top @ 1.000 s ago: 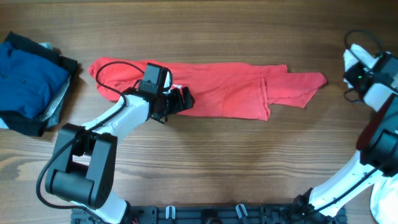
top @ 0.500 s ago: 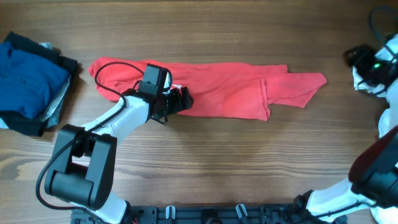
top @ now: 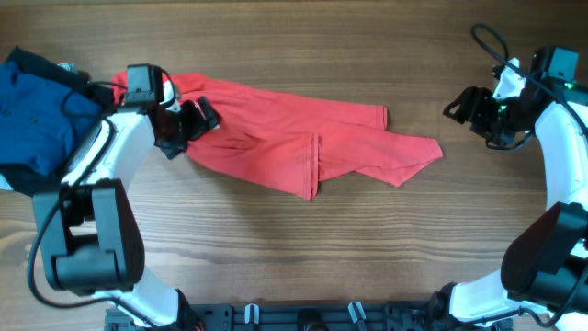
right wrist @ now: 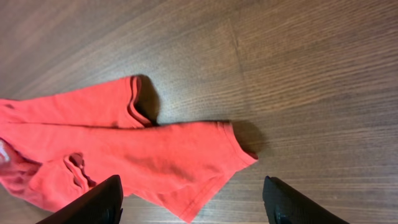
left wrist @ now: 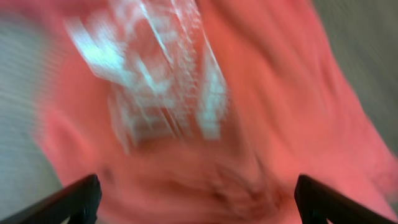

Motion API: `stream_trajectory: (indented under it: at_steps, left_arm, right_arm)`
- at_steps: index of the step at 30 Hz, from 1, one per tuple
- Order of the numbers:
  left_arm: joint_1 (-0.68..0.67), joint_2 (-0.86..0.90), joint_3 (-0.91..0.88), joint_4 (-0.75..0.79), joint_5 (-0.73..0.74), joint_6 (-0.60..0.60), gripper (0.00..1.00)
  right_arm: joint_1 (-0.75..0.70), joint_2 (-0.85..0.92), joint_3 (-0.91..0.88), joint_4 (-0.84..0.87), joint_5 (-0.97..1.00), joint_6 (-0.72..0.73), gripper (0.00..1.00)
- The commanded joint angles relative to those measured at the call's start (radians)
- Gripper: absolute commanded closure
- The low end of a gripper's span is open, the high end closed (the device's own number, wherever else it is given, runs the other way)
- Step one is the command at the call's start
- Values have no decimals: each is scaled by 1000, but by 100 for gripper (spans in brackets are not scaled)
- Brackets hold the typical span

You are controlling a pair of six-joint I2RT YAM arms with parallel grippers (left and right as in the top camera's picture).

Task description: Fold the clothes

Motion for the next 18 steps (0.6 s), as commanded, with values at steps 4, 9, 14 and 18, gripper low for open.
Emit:
stream_trajectory:
  at_steps: [4,9,14,18]
  left_arm:
    - [-185,-64,-28,-309,115,-6,0]
    - [-306,-64,-198,-92,-40,-262,0]
    - [-313,-64,-293,105,-146,-333,5]
    - [-315,-64,-295,172,-177,-348,14]
  right_arm:
    - [8,-19,-1,-13,48,-22,26]
    - [8,-19,-1,-35,48,-37,26]
    - [8,-19,-1,-36,48,-37,26]
    - [8,-19,-1,-37,52,-38,26]
